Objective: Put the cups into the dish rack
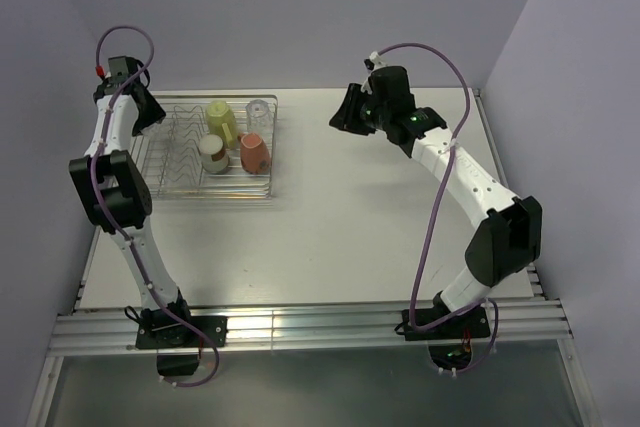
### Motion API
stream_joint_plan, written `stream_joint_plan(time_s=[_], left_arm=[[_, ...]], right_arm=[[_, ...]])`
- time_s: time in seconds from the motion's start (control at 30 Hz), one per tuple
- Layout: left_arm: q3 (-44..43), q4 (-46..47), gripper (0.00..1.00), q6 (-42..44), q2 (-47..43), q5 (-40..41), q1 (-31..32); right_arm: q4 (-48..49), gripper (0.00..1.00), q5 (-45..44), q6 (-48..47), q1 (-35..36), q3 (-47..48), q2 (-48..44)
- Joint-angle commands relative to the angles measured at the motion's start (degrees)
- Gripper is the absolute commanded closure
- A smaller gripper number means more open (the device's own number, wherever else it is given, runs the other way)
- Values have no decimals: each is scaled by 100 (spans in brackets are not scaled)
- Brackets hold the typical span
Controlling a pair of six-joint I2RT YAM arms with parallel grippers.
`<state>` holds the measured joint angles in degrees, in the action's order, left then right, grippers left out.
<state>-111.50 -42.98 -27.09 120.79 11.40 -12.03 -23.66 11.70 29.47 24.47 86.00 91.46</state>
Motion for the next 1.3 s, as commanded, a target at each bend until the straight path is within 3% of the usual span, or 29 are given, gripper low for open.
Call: stream_joint_plan(time_s=[0.0,0.47,0.63,0.8,1.07,1.2,1.27], left_arm=[[-275,18,100,81,102,152,-19],[-205,44,100,55,568,143,-19],[-223,35,85,55,682,161,-18],[-196,53,60,11,744,143,-18],[-249,18,50,-7,814,196,-27],[-214,44,32,2,779,170,-27],[-196,53,28,2,762,161,-36]], right_arm=[[116,64,60,-109,-56,-13,39],[63,64,77,-152,-56,14,118],[55,64,69,-152,-56,14,144],[19,64,69,-161,-48,58,153],[11,64,86,-161,-56,58,179],[19,64,104,-161,-56,49,162],[19,64,95,-170,-56,49,153]])
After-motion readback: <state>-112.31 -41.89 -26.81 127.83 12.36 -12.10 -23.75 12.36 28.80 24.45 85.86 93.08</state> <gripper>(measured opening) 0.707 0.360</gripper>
